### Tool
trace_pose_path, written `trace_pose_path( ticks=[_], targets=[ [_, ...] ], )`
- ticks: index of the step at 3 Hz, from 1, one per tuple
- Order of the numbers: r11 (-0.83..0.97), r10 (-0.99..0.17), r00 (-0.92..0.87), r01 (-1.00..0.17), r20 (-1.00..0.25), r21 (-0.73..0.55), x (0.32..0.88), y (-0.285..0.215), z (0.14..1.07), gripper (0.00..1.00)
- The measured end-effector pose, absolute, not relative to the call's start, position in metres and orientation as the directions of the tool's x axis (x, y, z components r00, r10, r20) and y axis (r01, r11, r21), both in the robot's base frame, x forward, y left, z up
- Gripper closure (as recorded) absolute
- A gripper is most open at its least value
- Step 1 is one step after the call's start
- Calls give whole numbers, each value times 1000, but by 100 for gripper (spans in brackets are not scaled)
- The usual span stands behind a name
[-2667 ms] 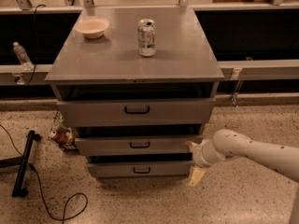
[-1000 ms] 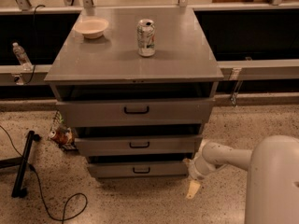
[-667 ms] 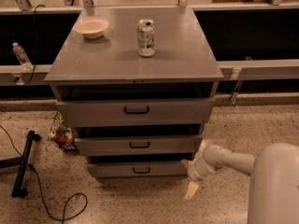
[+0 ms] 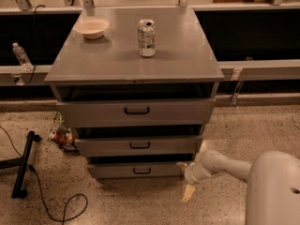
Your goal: Open bottom drawer
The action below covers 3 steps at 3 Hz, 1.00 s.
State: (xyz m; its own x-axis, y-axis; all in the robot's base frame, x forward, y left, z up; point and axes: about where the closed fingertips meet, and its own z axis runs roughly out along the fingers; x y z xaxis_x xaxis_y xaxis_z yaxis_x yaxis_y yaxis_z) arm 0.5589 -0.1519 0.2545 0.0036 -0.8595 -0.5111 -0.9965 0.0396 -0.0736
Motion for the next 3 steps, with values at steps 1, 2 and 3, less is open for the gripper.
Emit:
trace_pose_path(
  ticks=[1, 2, 3],
  targets=[
    [17, -869, 38, -994, -494, -107, 582, -143, 224, 0],
    [10, -875, 56, -991, -481, -134, 606, -138, 208, 0],
    [6, -880, 73, -987, -469, -163, 623, -136, 206, 0]
  ],
)
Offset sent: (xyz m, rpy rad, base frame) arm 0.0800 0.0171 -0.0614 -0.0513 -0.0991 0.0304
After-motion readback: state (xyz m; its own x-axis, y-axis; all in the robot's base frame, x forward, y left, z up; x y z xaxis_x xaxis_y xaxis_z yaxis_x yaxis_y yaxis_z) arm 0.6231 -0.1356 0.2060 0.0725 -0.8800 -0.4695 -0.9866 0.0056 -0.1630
